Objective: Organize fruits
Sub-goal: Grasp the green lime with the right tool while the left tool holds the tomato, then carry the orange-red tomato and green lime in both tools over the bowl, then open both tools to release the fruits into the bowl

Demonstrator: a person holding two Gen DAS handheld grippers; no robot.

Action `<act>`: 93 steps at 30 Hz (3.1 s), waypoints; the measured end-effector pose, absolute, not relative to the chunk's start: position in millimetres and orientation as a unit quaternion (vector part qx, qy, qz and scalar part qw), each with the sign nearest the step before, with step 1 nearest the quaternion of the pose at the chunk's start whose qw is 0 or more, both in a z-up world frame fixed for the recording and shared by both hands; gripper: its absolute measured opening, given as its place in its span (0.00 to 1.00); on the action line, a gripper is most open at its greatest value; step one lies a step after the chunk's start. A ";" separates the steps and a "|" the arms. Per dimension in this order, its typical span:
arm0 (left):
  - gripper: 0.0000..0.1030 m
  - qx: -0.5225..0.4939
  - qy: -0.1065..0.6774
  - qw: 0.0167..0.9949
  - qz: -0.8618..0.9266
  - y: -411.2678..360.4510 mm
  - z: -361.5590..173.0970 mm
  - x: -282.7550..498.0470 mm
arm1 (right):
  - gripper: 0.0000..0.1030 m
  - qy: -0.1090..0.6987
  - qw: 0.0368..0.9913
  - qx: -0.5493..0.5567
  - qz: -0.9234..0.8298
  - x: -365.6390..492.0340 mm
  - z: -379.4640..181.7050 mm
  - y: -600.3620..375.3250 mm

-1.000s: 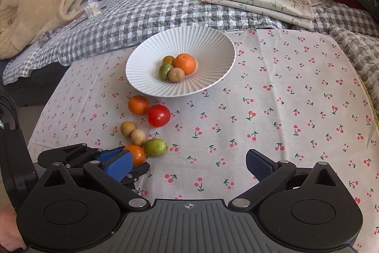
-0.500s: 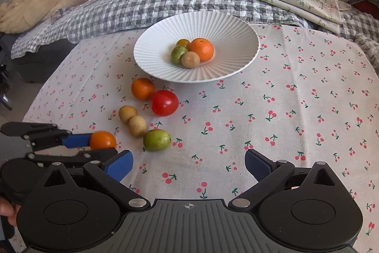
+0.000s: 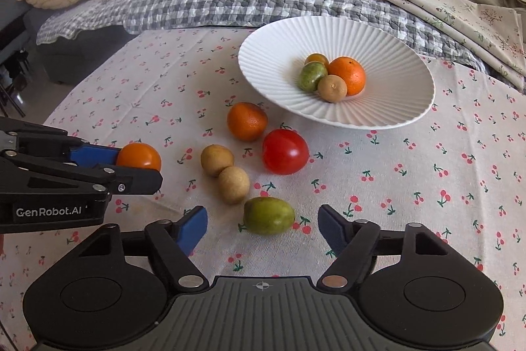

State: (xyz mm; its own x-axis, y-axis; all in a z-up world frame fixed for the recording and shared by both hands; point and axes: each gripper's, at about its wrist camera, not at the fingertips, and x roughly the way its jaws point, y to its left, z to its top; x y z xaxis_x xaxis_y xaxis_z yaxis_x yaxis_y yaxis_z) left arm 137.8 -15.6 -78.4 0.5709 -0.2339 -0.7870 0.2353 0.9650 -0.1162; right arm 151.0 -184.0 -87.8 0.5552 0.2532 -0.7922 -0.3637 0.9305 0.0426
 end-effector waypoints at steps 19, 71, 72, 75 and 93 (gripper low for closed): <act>0.30 -0.002 0.432 0.892 -0.130 -14.6 -74.5 137.9 | 0.32 0.434 0.883 -0.057 0.170 148.7 -63.9 -194.1; 0.30 0.028 0.346 0.924 -0.162 -65.0 -67.6 248.1 | 0.32 0.371 0.924 -0.018 0.097 224.3 -42.0 -243.7; 0.30 0.027 0.347 0.923 -0.162 -65.7 -69.2 250.2 | 0.32 0.370 0.924 -0.021 0.096 226.1 -43.4 -242.5; 0.30 0.029 0.351 0.921 -0.165 -68.5 -74.0 254.5 | 0.32 0.375 0.922 -0.022 0.093 231.9 -48.3 -241.9; 0.42 0.033 0.349 0.921 -0.168 -70.8 -76.3 255.2 | 0.34 0.381 0.921 -0.012 0.077 235.9 -54.4 -246.4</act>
